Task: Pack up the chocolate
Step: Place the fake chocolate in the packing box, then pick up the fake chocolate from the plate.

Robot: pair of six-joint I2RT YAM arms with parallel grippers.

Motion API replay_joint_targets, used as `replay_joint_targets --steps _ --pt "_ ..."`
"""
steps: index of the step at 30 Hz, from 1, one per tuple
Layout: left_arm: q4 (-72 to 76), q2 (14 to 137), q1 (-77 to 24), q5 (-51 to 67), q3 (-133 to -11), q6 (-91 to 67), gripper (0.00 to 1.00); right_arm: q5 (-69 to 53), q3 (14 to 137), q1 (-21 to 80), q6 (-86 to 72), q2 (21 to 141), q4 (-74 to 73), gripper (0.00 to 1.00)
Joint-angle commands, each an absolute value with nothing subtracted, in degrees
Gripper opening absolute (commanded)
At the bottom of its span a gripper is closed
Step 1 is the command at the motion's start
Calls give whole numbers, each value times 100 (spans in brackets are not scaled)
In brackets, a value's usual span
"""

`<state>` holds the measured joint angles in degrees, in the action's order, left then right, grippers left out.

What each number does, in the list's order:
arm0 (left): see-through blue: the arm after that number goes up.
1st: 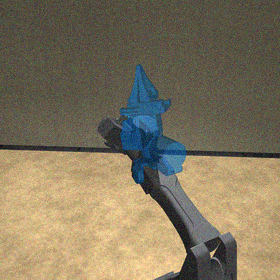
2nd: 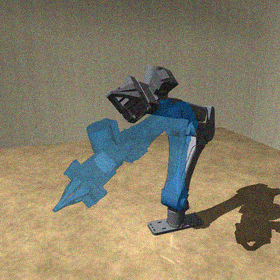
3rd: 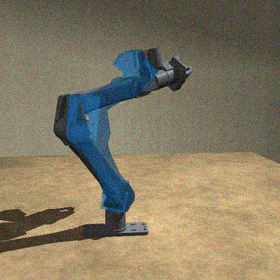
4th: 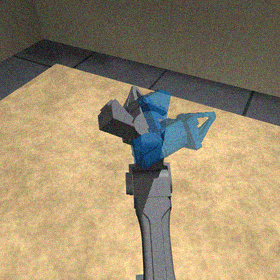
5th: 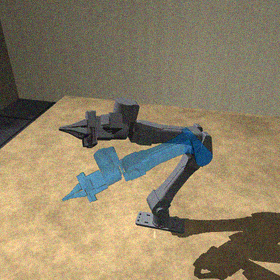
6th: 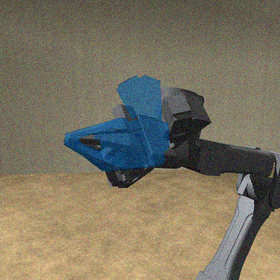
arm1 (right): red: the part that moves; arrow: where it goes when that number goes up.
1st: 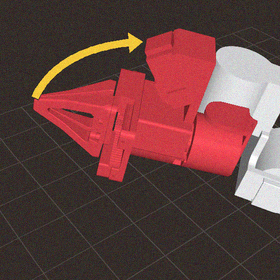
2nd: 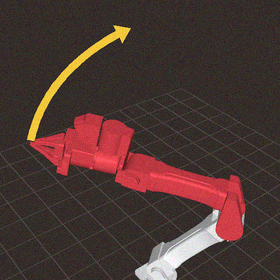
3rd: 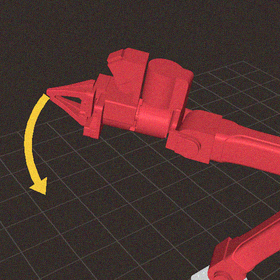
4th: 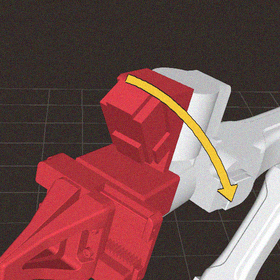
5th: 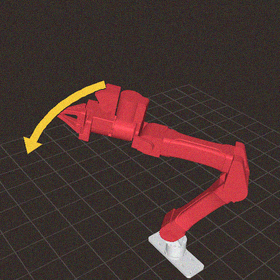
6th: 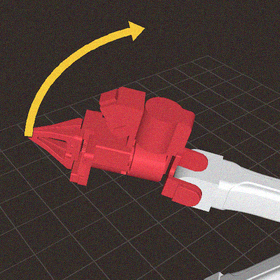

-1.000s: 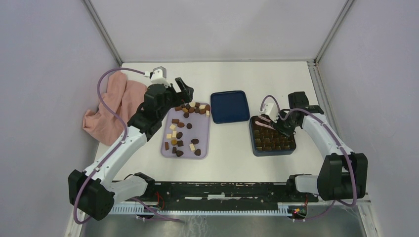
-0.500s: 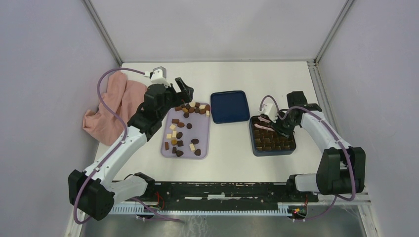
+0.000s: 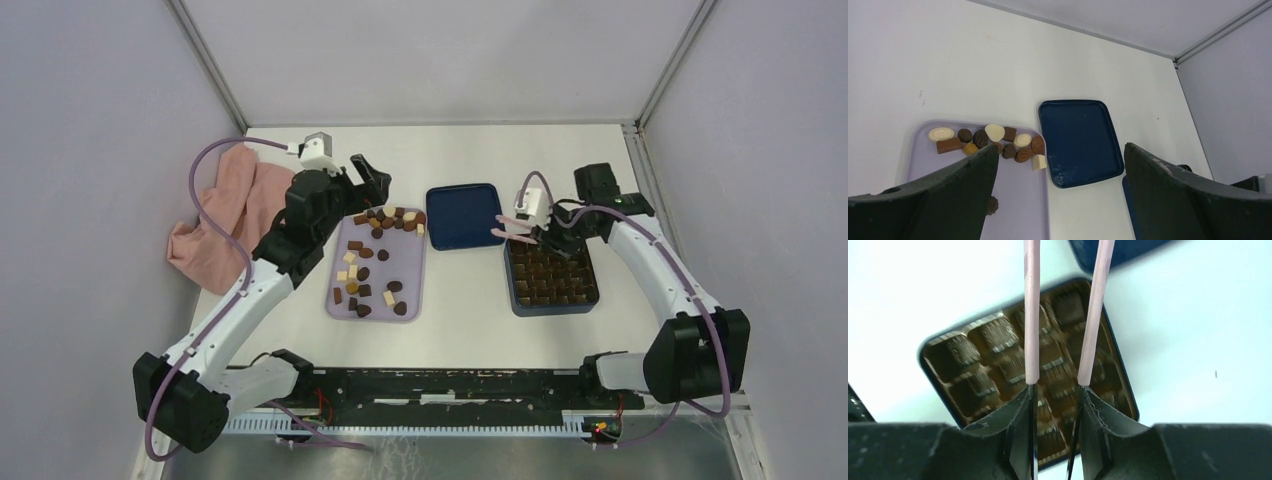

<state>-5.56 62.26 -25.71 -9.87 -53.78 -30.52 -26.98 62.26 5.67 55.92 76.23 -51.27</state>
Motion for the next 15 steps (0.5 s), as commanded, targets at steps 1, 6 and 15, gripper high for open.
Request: replay_joint_targets --steps 1,6,15 --pt "-358 5998 -2550 -936 -5786 -3142 100 -3042 6300 1592 5548 7524 -4899 38" --pt "-650 5899 -2556 -1120 -5957 -2949 100 -2772 6382 2833 5247 7949 -4506 38" --pt "-757 5468 -2549 -1399 -5660 -3057 100 -1741 6919 4123 4991 9217 -4096 39"
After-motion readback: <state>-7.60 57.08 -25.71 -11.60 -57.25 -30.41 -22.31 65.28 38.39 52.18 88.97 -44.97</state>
